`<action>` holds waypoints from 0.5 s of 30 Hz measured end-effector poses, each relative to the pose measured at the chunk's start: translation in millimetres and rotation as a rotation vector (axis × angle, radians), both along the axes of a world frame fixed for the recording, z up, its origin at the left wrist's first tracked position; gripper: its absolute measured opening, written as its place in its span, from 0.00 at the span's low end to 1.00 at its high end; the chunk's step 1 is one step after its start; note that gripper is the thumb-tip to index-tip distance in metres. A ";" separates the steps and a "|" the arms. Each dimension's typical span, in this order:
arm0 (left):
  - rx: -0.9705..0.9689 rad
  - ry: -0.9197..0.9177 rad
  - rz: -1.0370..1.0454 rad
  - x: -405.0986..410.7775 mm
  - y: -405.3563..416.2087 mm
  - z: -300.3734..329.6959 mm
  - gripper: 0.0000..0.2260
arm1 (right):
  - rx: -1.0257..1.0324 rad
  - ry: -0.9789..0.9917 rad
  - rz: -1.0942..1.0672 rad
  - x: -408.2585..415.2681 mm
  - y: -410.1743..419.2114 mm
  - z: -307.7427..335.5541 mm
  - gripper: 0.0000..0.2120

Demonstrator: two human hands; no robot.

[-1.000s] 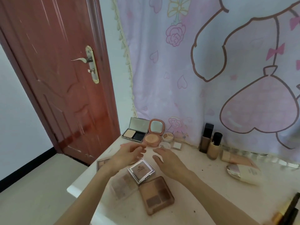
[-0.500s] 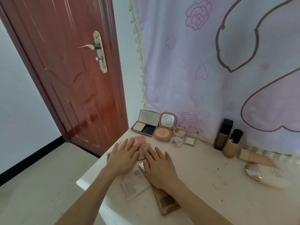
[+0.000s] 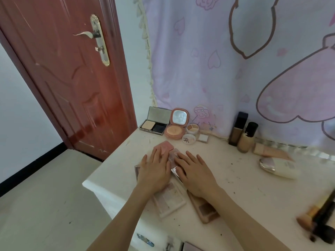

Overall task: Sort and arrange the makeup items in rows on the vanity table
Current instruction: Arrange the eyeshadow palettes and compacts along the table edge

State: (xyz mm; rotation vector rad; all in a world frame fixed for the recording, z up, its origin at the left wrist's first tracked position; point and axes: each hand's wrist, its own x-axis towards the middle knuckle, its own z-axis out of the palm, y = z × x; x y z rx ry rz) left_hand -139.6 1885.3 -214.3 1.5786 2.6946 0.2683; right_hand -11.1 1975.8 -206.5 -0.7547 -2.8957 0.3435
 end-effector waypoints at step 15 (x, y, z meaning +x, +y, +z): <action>0.196 -0.063 -0.353 63.8 -18.0 17.4 0.22 | -0.222 0.219 -0.316 102.5 -0.3 20.2 0.14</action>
